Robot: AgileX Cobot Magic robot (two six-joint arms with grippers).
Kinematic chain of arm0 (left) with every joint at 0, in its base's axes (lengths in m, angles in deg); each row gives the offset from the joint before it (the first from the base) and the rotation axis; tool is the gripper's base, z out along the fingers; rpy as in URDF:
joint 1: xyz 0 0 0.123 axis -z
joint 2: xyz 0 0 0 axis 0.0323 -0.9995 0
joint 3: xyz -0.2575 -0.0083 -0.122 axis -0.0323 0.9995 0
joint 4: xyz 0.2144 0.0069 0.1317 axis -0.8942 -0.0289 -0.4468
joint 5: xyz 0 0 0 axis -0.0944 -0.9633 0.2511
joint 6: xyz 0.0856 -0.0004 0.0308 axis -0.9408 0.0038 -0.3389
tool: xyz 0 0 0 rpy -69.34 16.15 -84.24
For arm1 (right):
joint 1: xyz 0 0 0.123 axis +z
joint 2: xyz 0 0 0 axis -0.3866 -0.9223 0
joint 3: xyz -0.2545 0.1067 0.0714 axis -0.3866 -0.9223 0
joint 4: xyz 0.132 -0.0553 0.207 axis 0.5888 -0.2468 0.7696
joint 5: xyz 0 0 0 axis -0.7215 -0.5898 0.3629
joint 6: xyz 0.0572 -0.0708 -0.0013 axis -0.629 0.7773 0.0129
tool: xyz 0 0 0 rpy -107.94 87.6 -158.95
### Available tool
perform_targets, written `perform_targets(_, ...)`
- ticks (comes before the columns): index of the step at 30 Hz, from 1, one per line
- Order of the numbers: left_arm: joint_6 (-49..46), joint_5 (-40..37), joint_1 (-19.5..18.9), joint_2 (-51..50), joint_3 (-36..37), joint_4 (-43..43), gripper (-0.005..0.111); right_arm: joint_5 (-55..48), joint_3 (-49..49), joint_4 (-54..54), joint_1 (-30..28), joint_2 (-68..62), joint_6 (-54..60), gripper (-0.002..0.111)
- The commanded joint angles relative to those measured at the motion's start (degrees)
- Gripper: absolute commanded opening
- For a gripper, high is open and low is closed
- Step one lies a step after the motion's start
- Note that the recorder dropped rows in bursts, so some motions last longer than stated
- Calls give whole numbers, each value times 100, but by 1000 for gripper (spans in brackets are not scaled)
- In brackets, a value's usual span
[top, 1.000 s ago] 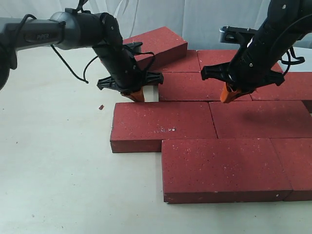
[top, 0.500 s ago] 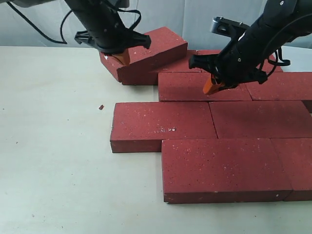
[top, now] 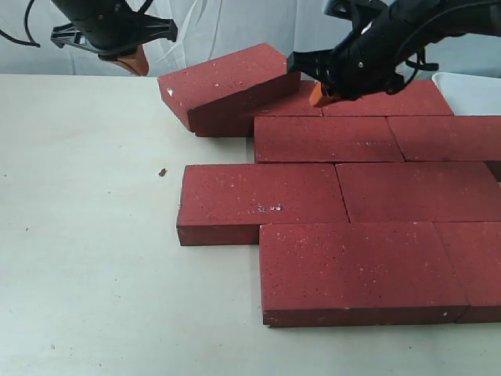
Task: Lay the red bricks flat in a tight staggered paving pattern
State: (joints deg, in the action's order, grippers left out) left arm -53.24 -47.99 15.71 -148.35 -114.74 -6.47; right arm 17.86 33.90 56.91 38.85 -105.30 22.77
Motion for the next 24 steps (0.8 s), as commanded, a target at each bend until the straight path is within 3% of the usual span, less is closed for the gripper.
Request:
perform_targets(1, -5, 58, -241, 66, 31, 186, 0, -169, 1144, -269, -15, -638, 28, -1)
perform_targets(11, 267, 426, -417, 56, 173, 238, 0, 110, 2618, -205, -404, -1718, -425, -1)
perform_targets(20, 383, 935, -417, 44, 499, 698, 0, 1743, 2727, 282, -404, -2180, -425, -1)
perform_targets(24, 776, 1376, -417, 37, 691, 708, 0, 1936, 2727, 484, -404, -2357, -425, -1)
